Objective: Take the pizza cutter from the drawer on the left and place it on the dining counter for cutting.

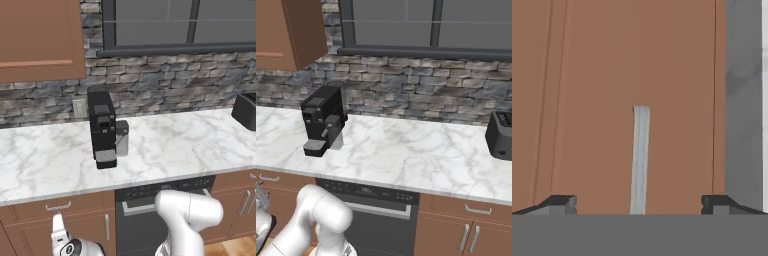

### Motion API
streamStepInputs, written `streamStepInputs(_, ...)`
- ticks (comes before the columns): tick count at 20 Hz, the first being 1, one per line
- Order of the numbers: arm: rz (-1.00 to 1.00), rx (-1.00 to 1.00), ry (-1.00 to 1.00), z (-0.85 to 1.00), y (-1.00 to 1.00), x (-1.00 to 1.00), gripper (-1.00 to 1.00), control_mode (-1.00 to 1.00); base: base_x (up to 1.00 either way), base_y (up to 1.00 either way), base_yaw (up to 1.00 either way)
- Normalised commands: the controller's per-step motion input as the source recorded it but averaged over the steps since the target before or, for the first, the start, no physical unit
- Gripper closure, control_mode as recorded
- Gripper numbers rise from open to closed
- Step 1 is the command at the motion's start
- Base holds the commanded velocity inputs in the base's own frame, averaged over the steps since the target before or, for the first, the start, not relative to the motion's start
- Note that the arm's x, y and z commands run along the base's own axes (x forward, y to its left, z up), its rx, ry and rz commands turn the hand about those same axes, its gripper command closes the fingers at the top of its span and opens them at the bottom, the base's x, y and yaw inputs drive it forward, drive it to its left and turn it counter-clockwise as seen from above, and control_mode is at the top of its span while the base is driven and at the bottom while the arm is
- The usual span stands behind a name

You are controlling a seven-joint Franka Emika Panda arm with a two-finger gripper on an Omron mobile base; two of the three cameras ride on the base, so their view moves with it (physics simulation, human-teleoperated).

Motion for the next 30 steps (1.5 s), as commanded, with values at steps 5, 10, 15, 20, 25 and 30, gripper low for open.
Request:
streamStepInputs(5,0.0,0.01,0.06,-0.1,0.02,0.22,-1.0,-1.0,0.0,0.0,0.0)
streamStepInputs(10,0.0,0.0,0.0,-0.03,0.0,0.26,-1.0,-1.0,0.0,0.0,0.0)
streamStepInputs(15,0.0,0.0,0.0,-0.1,0.01,0.22,-1.0,-1.0,0.0,0.0,0.0)
streamStepInputs(20,0.0,0.0,0.0,-0.09,0.0,0.21,-1.0,-1.0,0.0,0.0,0.0)
streamStepInputs(25,0.0,0.0,0.0,-0.06,0.0,0.14,-1.0,-1.0,0.0,0.0,0.0)
streamStepInputs(30,0.0,0.0,0.0,-0.07,0.0,0.11,-1.0,-1.0,0.0,0.0,0.0)
